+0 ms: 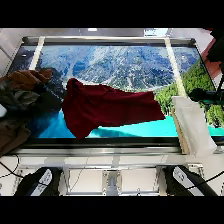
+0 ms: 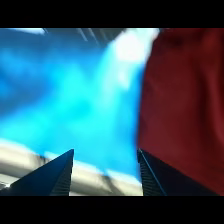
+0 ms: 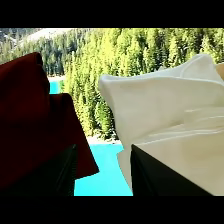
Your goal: Fold the shirts.
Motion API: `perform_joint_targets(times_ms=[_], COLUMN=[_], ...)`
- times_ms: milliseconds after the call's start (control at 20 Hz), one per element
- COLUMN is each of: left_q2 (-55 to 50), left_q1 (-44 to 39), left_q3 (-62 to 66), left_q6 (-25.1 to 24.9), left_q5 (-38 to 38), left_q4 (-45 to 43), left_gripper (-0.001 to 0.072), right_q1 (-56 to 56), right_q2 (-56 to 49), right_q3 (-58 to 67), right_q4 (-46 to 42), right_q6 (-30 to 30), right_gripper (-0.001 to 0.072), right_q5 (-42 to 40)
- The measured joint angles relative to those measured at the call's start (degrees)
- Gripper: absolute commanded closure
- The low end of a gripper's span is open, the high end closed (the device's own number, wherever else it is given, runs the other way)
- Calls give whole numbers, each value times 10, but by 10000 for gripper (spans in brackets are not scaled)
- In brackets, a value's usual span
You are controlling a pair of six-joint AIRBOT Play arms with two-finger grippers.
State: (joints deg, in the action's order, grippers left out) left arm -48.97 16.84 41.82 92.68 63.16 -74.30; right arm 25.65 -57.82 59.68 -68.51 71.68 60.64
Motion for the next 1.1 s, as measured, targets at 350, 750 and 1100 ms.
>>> perform_joint_targets(times_ms=[350,750,1100], left_q2=[-126,-189,-195], left_q1=[26,28,56], left_q3=[-110,-122,-118], left_q6=[-115,-175,-164], left_q5=[-37,-58,-41], left_q4=[243,312,283], left_gripper=[249,248,248], right_q1=[4,5,5], right_q2=[2,2,2], right_q3=[-2,-2,-2], right_q4=[27,42,54], right_q6=[-14,-16,-17], right_gripper=[321,321,321], right_q5=[47,80,89])
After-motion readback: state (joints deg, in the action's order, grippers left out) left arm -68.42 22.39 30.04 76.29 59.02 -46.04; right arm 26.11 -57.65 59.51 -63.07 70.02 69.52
